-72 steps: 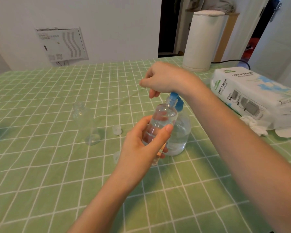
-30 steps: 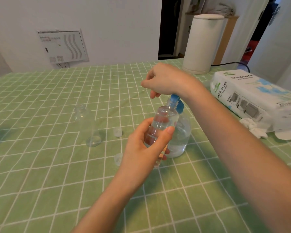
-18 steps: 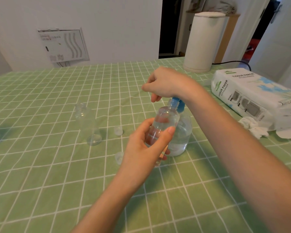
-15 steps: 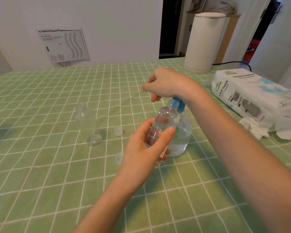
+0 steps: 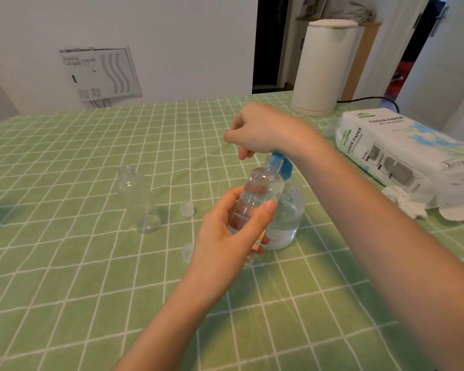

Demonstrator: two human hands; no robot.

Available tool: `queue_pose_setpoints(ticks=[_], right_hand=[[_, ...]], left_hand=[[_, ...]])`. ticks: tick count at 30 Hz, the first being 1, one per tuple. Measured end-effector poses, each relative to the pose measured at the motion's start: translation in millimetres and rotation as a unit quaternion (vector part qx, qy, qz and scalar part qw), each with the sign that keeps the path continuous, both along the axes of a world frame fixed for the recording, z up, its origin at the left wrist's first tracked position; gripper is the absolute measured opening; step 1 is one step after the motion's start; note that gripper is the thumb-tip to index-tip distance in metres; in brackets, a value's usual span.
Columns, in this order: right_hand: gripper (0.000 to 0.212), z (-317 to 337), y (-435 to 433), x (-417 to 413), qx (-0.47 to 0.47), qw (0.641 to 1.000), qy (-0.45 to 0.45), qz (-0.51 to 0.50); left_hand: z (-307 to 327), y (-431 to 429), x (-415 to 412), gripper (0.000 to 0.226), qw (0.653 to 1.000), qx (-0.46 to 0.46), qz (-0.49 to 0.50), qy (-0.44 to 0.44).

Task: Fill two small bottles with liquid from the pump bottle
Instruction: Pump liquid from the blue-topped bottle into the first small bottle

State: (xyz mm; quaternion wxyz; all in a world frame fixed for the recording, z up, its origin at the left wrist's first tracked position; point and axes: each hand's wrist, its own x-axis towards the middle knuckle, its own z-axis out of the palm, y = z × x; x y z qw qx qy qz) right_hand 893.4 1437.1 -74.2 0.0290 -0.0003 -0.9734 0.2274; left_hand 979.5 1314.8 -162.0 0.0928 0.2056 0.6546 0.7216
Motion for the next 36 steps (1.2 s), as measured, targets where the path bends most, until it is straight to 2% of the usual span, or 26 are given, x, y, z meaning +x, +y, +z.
queue_pose_setpoints(ticks=[5, 11, 24, 36], right_hand=[[0.035, -4.1, 0.8, 0.1, -0.002, 1.0, -0.007, 0.001], [0.025, 1.1, 1.6, -1.5, -0.037, 0.999, 0.038, 0.005], [0.036, -1.4, -0.6, 0.9, -0.004, 1.0, -0.009, 0.006], [0.029, 3.2, 1.6, -2.6, -0.047, 0.999, -0.005, -0.012]], left_hand=[[-0.9, -0.4, 1.0, 0.027, 1.0, -0.004, 0.0, -0.003], [0.3, -0.1, 0.8, 0.021, 1.0, -0.001, -0.006, -0.001], [-1.1, -0.2, 0.3, 0.025, 1.0, -0.004, -0.003, -0.001], [-0.7, -0.6, -0.8, 0.031, 0.999, -0.017, 0.015, 0.03]])
